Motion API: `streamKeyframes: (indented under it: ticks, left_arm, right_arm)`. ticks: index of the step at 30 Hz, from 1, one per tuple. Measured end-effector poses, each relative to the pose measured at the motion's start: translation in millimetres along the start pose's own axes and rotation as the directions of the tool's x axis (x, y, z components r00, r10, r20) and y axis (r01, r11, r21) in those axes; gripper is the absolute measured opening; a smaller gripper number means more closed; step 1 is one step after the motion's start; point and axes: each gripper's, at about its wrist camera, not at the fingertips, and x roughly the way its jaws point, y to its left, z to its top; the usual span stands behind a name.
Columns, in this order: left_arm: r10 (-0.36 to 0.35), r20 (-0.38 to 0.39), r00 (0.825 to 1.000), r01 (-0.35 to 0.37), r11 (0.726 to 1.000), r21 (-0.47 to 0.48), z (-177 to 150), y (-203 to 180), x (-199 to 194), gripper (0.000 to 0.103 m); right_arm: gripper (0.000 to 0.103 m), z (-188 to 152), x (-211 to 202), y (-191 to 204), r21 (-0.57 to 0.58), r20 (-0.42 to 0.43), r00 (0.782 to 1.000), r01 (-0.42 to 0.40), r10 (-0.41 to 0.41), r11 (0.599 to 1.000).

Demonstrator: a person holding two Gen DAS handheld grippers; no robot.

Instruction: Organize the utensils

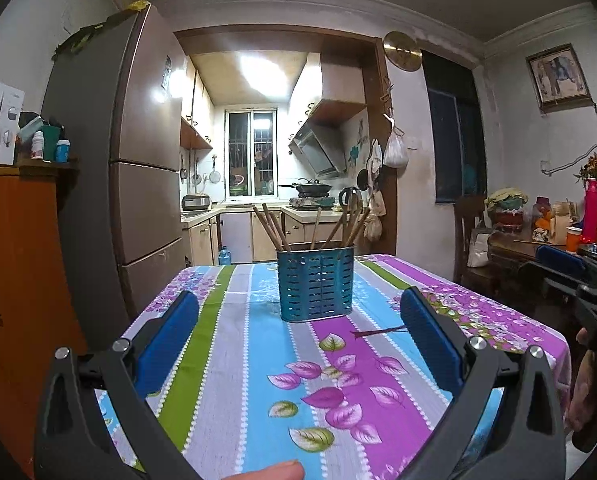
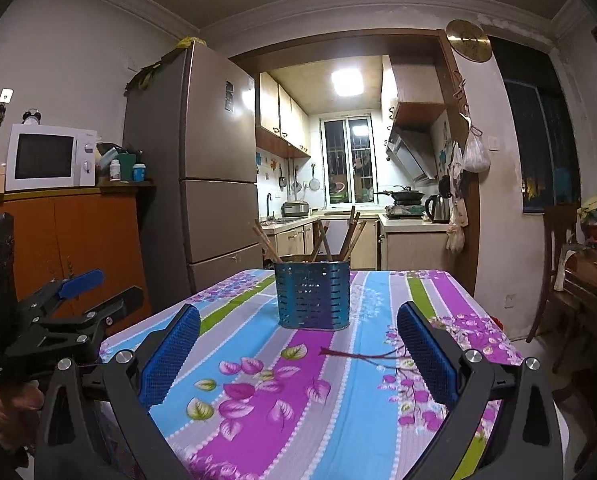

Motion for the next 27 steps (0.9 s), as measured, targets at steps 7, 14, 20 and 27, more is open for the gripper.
streamKeyframes:
  ticks: [7,14,20,27]
  left_arm:
    - [-0.003,0.013,1.000,0.003,1.000,0.020,-13,-10,-24,0.097]
    - [0.007,0.003,1.000,-0.007,1.000,0.015,-29,-15,-41,0.097]
    - [0.034,0.006,0.999,-0.034,0.999,0.004,-38,-16,-52,0.097]
    - [0.050,0.048,0.998,-0.051,0.998,0.026,-39,-26,-64,0.097]
  right_arm:
    - [0.098,-14,-25,6,0.013,0.009,1.000,0.009,-0.009,1.000]
    - [0.098,-31,-42,12,0.040,-0.012,1.000,0.026,-0.026,0.999]
    - [0.098,-42,-53,17,0.035,-0.013,0.998,0.056,-0.056,0.998]
    - [0.098,-42,-63,22,0.008,0.006,0.996,0.088,-0.088,0.996]
